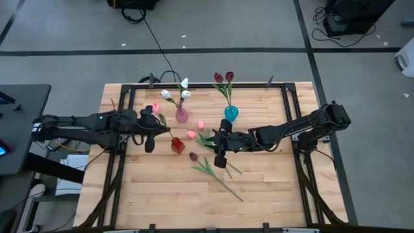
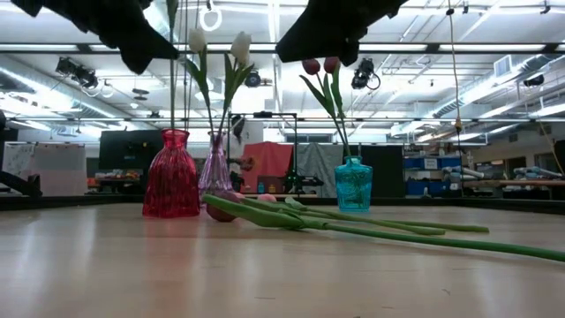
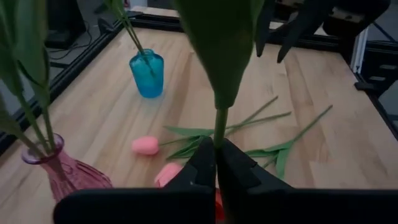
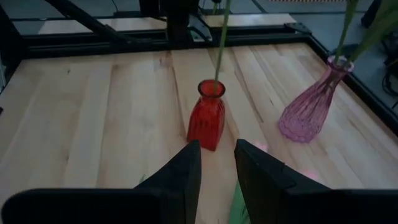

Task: Sort flowers into vase by color
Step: Put the right pink flower into the red vase

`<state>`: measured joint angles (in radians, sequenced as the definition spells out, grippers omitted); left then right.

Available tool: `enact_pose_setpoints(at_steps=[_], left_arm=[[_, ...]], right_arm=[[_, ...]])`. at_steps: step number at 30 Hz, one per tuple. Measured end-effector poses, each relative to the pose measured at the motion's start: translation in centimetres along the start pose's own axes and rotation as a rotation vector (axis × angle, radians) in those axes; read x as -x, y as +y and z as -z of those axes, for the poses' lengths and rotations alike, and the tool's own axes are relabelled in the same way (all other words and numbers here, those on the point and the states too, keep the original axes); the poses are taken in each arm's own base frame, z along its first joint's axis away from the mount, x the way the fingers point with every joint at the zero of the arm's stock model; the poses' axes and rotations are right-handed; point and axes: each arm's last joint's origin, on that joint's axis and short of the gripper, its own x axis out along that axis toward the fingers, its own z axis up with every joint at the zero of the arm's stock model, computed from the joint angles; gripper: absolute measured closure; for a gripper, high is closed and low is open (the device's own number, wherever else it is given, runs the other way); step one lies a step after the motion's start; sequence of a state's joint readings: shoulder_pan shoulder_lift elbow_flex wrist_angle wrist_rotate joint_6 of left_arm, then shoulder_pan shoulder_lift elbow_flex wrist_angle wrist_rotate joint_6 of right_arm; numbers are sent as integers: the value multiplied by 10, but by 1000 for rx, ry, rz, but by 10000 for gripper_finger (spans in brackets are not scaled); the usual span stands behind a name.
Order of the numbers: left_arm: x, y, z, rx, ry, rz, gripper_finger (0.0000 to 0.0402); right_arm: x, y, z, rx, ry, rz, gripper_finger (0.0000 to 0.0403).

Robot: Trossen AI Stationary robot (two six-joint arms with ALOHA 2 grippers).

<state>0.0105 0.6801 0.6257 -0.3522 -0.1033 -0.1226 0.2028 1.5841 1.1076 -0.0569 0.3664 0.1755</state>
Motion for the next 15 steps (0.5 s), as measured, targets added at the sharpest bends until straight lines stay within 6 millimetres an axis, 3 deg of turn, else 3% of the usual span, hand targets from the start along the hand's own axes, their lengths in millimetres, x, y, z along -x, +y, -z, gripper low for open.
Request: enact_pose_setpoints(at_steps=[6, 15], left_arm=[[-10, 1, 16, 11, 15, -1, 378], [-10, 3, 21, 12, 47, -52, 285]], right_arm=[[-3, -4, 11, -49, 43, 24, 292], [-11, -17, 50, -162, 142, 42, 271]])
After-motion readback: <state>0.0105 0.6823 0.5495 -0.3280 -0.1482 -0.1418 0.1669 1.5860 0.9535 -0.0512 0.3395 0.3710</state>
